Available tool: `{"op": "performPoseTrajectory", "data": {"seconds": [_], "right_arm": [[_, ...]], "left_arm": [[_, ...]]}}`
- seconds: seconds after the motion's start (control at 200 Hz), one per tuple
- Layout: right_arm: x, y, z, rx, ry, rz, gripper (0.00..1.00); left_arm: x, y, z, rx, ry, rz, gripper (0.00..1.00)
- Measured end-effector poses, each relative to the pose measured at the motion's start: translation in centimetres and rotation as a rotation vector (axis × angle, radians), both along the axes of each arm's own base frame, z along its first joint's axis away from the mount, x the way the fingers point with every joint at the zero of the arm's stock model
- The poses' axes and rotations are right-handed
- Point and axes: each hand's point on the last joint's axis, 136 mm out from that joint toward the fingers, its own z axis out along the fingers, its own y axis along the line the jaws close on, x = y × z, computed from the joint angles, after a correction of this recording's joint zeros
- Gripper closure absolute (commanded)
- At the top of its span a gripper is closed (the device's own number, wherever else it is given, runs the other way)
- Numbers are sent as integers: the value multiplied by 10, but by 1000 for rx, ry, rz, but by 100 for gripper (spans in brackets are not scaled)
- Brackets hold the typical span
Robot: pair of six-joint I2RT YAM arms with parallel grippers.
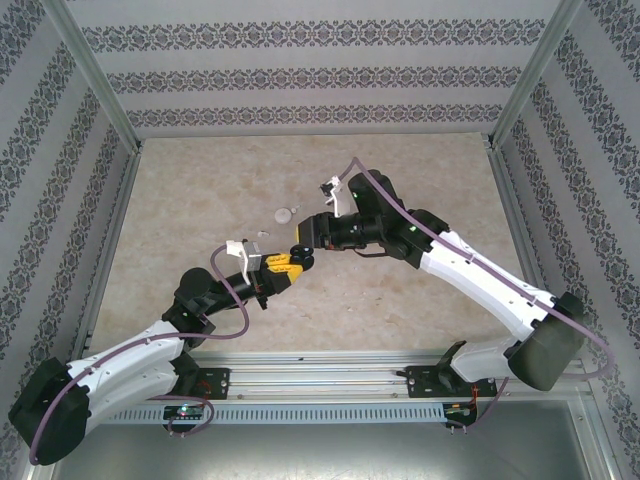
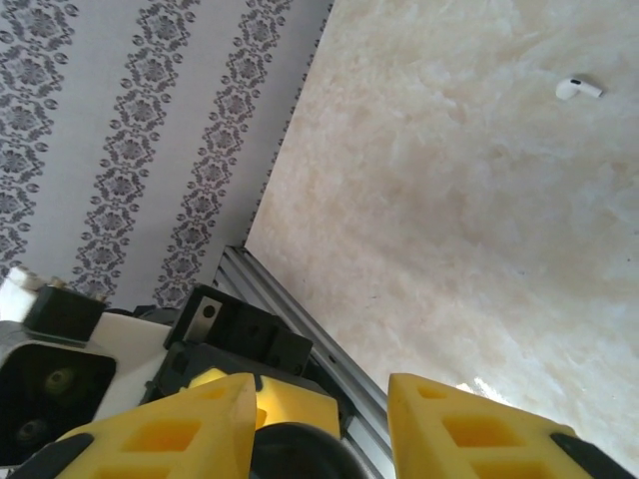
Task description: Insert the wireless bluetooth earbuds into the charging case
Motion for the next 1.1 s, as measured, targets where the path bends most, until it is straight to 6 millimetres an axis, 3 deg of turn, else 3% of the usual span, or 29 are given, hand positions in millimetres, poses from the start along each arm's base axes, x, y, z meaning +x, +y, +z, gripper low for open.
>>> {"op": "performPoseTrajectory", "data": {"seconds": [0.22, 0.56, 0.709, 0.849, 0.989, 1.099], "right_arm": [[4, 8, -9, -10, 47, 37, 73], [7, 9, -7, 8, 61, 75, 79], [-2, 7, -7, -11, 58, 132, 79], [-16, -8, -2, -28, 48, 160, 77], [-12, -36, 10, -6, -1, 88, 75], [-9, -52, 7, -17, -27, 32, 71]], "left_arm": [[5, 0, -4, 12, 14, 8, 100], [13, 1, -3, 19, 20, 17, 100], [26, 11, -24, 35, 73, 94, 100], [45, 29, -51, 44, 164, 193, 100], [52, 34, -56, 47, 186, 221, 100], [57, 34, -59, 54, 203, 228, 100]]}}
